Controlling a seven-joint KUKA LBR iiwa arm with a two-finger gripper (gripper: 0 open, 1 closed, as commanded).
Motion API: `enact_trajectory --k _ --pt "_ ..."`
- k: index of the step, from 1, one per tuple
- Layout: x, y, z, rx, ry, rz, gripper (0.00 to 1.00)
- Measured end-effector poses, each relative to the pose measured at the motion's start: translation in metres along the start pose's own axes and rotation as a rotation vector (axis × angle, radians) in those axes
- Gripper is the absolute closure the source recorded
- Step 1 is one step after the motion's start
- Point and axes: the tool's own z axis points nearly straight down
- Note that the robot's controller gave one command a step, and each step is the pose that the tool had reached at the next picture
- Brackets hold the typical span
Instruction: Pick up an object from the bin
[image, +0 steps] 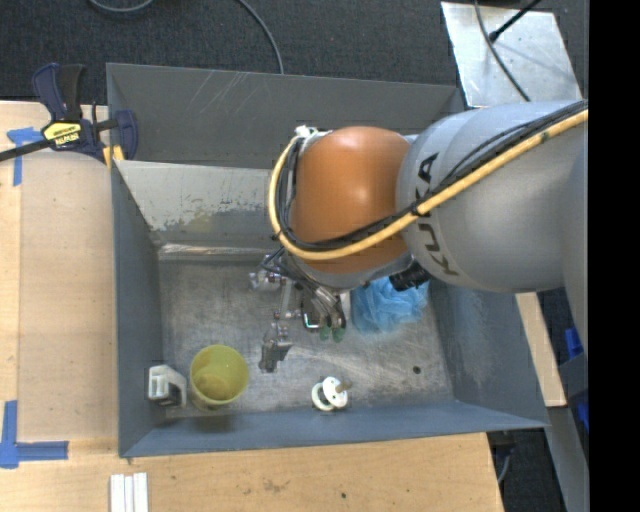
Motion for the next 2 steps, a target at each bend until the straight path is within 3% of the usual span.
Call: enact_trajectory --k 1,2 --pt "-0.002 -0.001 -0.004 -0.002 -0.008 0.002 0.0" --pt "0.005 0.015 0.022 -0.001 -0.014 -0.063 0.0"
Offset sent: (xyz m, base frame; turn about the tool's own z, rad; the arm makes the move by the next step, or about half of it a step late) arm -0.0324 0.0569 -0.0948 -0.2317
